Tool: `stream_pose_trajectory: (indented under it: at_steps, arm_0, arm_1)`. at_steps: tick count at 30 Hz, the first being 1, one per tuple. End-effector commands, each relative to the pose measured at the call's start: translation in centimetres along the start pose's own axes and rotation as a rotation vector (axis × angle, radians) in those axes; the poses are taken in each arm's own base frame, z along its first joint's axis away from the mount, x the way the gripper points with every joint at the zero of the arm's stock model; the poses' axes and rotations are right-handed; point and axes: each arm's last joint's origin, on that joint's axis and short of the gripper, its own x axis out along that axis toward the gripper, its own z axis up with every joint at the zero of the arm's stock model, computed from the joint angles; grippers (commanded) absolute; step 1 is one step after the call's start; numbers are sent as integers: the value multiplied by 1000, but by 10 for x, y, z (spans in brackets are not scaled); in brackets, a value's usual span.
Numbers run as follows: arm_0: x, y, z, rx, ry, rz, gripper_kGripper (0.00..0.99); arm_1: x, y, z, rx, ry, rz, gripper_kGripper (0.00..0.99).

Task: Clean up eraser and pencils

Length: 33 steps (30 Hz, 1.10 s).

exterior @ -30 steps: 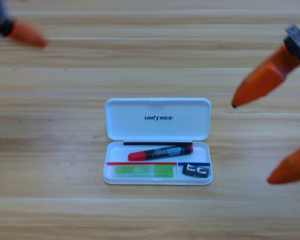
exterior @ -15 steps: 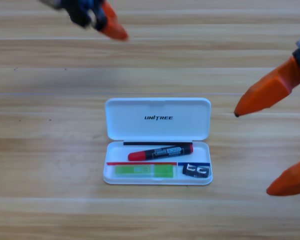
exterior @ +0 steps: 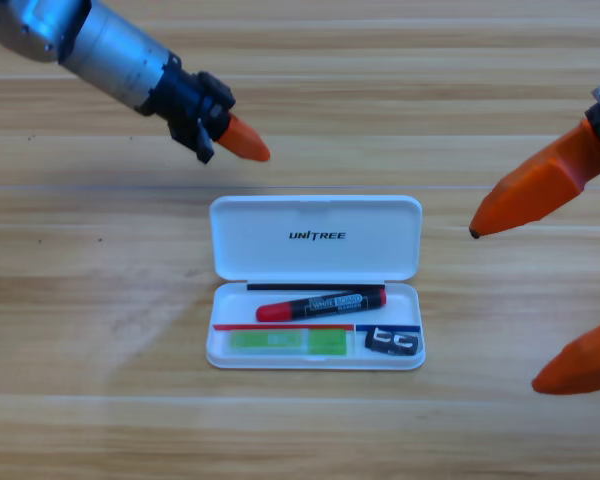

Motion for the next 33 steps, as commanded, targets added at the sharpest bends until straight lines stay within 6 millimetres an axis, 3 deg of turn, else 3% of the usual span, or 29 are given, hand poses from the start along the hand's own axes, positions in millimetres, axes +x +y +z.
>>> stream_pose_trajectory:
  at_steps: [1,18,33]
  arm_0:
    - [12,3,-32,-51,14,-96,0]
    - [49,-6,-46,-63,102,-349,0]
    - [50,-24,-31,-33,118,-387,0]
  arm_1:
    - [0,-4,-8,36,2,-7,957]
    - [4,-8,-6,49,7,-2,957]
    - [6,-10,-5,57,10,-2,957]
